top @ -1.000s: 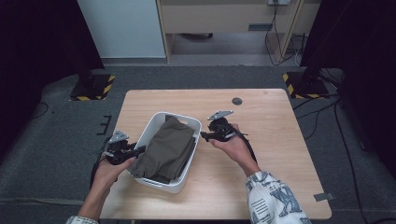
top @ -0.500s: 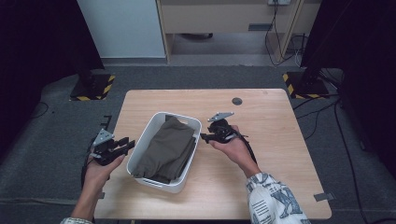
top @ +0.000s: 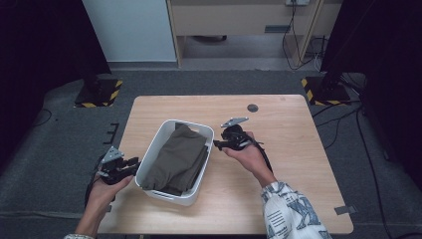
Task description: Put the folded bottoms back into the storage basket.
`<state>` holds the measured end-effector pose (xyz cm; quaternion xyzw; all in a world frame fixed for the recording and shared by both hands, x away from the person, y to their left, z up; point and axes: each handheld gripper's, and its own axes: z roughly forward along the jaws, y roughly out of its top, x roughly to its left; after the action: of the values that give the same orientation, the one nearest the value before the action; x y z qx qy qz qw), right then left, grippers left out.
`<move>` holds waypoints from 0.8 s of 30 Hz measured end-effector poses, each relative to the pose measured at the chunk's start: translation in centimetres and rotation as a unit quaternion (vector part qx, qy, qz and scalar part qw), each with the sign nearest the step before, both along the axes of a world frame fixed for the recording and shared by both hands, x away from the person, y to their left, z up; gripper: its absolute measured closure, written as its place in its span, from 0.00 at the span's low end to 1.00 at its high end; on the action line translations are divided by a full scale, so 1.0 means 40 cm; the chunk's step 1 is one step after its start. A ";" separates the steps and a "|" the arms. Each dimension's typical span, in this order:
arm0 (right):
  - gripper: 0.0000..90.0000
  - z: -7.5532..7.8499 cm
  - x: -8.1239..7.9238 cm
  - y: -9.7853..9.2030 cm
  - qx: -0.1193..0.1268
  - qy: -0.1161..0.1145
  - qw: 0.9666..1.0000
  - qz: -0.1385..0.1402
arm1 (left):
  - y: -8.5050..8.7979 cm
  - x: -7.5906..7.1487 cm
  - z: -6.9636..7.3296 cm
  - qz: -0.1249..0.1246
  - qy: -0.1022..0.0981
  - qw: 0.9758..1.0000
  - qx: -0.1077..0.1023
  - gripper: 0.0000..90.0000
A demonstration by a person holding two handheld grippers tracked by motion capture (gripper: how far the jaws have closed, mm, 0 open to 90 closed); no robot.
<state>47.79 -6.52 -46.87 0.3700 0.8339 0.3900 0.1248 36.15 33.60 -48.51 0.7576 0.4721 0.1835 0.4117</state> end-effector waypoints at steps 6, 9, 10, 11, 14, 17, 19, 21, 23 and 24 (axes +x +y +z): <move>0.59 0.002 0.019 0.013 -0.005 -0.004 1.000 -0.011 | -0.014 -0.004 -0.005 -0.009 0.002 1.000 0.005 0.69; 0.58 0.002 0.024 0.014 -0.003 -0.001 1.000 -0.016 | -0.019 -0.005 -0.005 -0.015 0.003 1.000 0.010 0.70; 0.58 0.001 0.026 0.013 -0.002 -0.001 1.000 -0.016 | -0.021 -0.006 -0.005 -0.015 0.004 1.000 0.008 0.70; 0.58 0.000 0.027 0.013 -0.002 -0.002 1.000 -0.016 | -0.023 -0.007 -0.004 -0.015 0.005 1.000 0.008 0.70; 0.58 -0.001 0.028 0.012 -0.004 -0.004 1.000 -0.017 | -0.030 -0.013 -0.007 -0.017 0.004 1.000 0.011 0.71; 0.56 -0.002 0.028 0.011 -0.004 -0.002 1.000 -0.017 | -0.032 -0.015 0.000 -0.014 -0.002 1.000 0.012 0.70; 0.56 -0.001 0.024 0.011 -0.001 -0.002 1.000 -0.018 | -0.034 -0.016 -0.001 -0.017 -0.003 1.000 0.011 0.73; 0.56 0.000 0.018 0.008 0.000 -0.003 1.000 -0.016 | -0.038 -0.016 -0.002 -0.021 -0.002 1.000 0.011 0.73; 0.56 0.001 0.010 0.004 0.001 -0.004 1.000 -0.013 | -0.044 -0.018 0.000 -0.027 -0.001 1.000 0.014 0.72; 0.56 0.001 0.006 0.002 0.003 -0.003 1.000 -0.014 | -0.048 -0.019 -0.001 -0.030 -0.002 0.999 0.013 0.72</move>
<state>48.05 -6.45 -46.83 0.3811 0.8268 0.3921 0.1318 35.41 31.68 -48.54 0.7764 0.4463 0.1788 0.4075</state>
